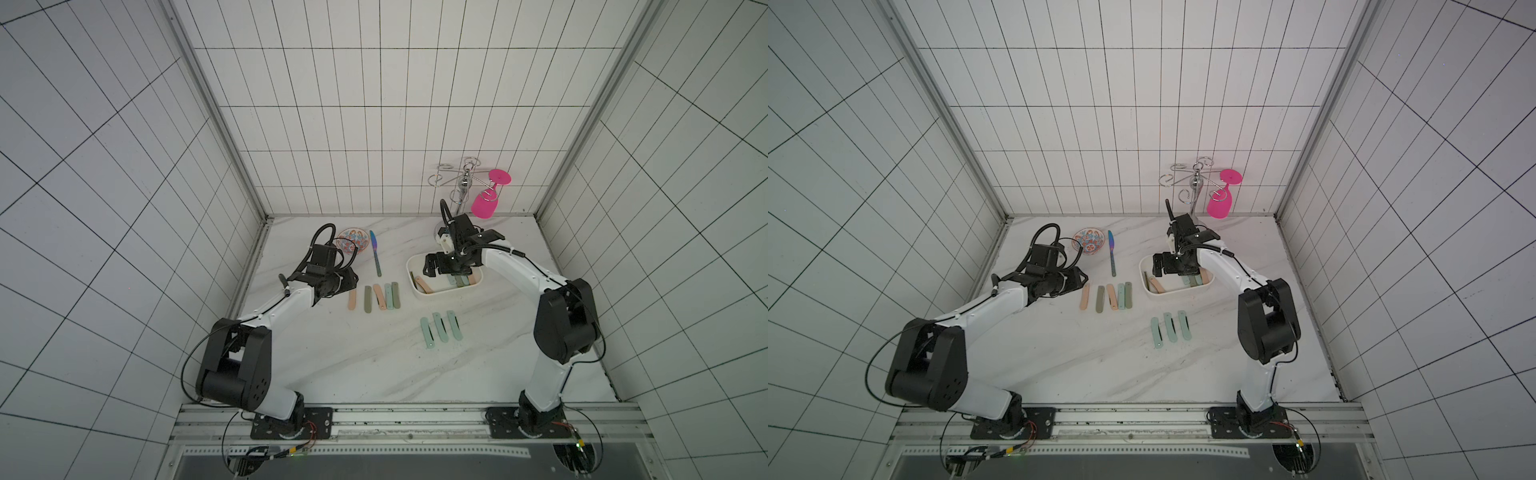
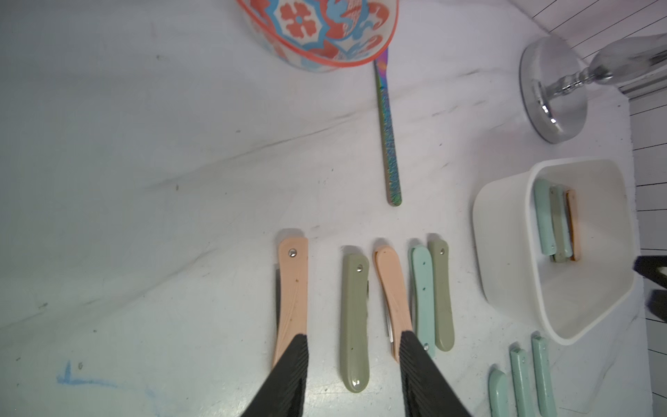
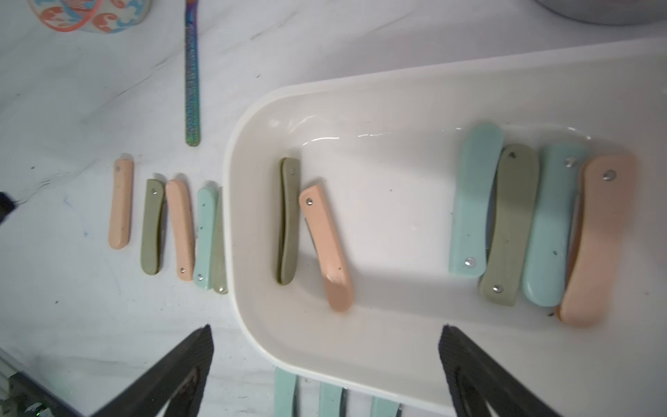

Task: Take the fruit knife out of the storage box
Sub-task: Pick up the fruit knife from the storage box.

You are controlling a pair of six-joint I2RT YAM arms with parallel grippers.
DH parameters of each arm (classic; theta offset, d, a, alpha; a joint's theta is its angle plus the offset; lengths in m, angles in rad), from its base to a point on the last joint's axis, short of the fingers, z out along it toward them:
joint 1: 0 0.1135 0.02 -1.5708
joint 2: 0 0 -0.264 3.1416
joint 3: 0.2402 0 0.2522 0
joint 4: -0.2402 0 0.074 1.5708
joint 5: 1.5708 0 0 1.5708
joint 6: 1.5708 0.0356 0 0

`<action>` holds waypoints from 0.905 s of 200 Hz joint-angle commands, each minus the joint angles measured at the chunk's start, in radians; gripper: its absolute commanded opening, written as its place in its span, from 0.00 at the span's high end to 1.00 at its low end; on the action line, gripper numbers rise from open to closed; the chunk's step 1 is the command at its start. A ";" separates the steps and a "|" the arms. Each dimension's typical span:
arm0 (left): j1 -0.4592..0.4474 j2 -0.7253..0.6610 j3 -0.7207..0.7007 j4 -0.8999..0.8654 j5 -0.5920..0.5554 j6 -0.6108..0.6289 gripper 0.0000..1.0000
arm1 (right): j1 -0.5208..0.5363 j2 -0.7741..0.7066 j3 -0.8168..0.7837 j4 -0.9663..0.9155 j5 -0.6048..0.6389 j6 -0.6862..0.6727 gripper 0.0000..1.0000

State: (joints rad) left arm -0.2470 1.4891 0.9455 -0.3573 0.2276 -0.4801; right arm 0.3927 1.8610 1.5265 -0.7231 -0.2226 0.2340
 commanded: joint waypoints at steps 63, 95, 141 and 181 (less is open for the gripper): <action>-0.017 -0.015 0.047 0.000 0.033 0.022 0.54 | -0.072 0.183 0.099 0.005 0.149 -0.012 0.36; -0.017 -0.005 0.052 0.007 0.048 0.024 0.54 | -0.075 0.231 0.118 0.022 0.126 -0.009 0.47; -0.017 0.021 0.083 0.000 0.064 0.039 0.54 | -0.078 0.278 0.138 0.027 0.193 -0.025 0.47; -0.016 0.032 0.102 -0.008 0.067 0.049 0.54 | -0.080 0.289 0.133 0.028 0.225 -0.039 0.47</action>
State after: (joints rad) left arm -0.2611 1.5070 1.0187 -0.3622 0.2863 -0.4507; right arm 0.3256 2.1258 1.6211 -0.6888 -0.0441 0.2161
